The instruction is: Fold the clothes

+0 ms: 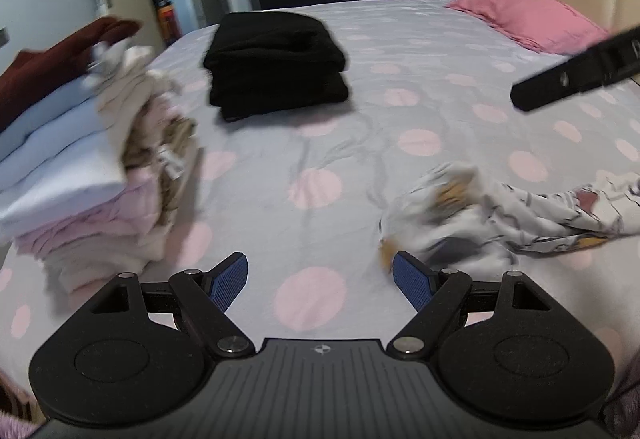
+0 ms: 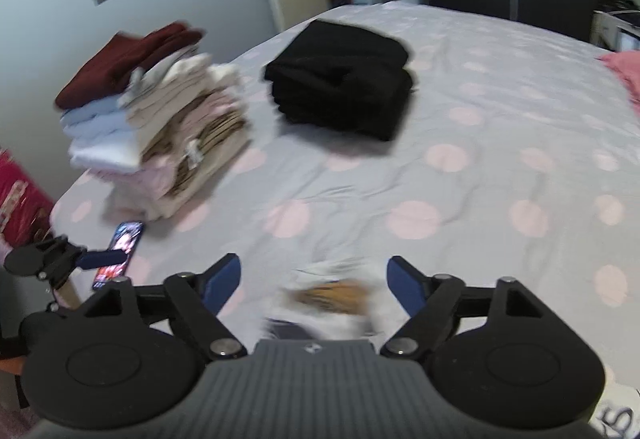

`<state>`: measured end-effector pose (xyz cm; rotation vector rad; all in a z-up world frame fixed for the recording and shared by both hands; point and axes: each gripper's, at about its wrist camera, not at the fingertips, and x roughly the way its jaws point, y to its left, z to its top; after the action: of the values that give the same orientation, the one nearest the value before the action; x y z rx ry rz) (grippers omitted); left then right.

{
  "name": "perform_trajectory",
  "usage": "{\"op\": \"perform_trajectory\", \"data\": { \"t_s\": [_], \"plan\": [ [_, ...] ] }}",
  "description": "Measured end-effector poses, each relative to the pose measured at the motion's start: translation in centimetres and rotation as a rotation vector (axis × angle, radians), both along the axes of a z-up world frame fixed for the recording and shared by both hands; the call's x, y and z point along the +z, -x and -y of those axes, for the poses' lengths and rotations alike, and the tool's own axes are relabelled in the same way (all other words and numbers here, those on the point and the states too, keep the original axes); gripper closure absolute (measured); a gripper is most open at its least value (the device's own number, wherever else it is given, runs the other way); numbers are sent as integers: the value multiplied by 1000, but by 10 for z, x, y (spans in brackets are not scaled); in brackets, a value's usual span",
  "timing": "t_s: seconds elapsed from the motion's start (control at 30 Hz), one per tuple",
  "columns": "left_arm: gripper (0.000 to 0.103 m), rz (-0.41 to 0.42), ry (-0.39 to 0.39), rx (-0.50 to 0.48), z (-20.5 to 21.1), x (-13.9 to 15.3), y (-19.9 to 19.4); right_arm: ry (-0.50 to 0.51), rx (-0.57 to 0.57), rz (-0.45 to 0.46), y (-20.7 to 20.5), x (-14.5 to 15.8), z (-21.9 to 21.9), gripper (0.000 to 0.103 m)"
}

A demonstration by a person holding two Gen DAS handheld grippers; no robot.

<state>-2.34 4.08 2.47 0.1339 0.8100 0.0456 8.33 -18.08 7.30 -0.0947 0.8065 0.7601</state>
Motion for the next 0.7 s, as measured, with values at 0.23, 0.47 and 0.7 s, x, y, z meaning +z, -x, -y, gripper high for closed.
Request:
{"op": "perform_trajectory", "data": {
  "t_s": [0.23, 0.47, 0.7],
  "plan": [
    [23, -49, 43, -138, 39, -26, -20, 32, -207, -20, -13, -17, 67, 19],
    [23, -106, 20, -288, 83, -61, -34, 171, -415, 4, -30, -46, 170, 21],
    [36, -173, -46, -250, 91, -99, -59, 484, -570, 16, -42, -82, 275, 19]
  ]
}}
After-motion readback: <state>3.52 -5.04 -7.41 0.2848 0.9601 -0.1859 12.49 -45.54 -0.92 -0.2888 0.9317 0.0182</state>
